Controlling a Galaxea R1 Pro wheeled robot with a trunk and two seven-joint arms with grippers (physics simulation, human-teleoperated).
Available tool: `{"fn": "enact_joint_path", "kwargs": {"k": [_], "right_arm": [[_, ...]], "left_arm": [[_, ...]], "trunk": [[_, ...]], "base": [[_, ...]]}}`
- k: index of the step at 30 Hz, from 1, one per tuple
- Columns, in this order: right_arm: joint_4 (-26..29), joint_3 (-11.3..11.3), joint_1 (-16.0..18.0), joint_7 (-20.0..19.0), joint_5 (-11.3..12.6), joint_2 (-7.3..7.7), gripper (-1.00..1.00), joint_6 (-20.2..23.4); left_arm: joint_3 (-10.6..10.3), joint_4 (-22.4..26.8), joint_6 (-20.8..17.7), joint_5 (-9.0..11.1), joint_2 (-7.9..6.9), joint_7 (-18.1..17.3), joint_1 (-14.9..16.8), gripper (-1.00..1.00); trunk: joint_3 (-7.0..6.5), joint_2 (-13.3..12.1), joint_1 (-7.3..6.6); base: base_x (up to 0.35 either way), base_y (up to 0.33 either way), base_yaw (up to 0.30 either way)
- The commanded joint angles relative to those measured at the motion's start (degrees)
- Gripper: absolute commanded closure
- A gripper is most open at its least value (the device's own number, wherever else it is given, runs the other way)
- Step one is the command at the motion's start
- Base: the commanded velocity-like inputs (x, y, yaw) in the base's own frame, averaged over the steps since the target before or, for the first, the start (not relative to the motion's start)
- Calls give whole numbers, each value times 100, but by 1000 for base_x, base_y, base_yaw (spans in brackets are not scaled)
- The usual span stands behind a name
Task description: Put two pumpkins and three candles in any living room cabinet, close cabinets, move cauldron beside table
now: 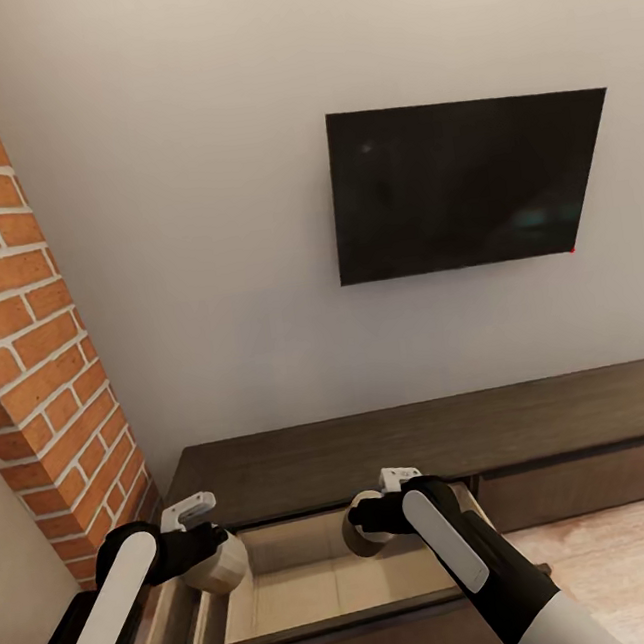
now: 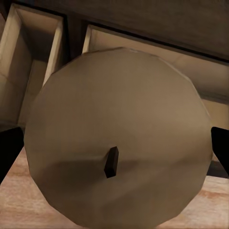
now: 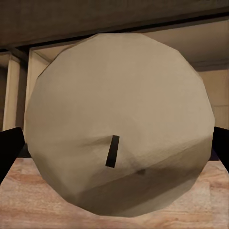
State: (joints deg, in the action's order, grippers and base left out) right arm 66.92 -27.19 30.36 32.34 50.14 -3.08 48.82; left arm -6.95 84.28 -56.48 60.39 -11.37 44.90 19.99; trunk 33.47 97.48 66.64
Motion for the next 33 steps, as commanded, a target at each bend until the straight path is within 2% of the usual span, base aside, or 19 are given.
{"fn": "enact_joint_path", "kwargs": {"k": [1, 15, 22, 33], "right_arm": [[5, -6, 5, 71, 57, 1, 100, 4], [5, -14, 5, 71, 57, -7, 100, 0], [5, -21, 8, 71, 57, -8, 100, 2], [5, -19, 5, 71, 57, -8, 100, 0]], "left_arm": [[-16, 4, -3, 52, -5, 63, 5, 100], [6, -19, -3, 52, -5, 56, 5, 100], [-21, -57, -3, 52, -5, 62, 5, 100], [-24, -61, -3, 52, -5, 63, 5, 100]], "trunk": [[6, 3, 0], [6, 3, 0], [6, 3, 0], [6, 3, 0]], "base": [[17, 4, 2], [74, 0, 27], [8, 0, 139], [22, -22, 8]]}}
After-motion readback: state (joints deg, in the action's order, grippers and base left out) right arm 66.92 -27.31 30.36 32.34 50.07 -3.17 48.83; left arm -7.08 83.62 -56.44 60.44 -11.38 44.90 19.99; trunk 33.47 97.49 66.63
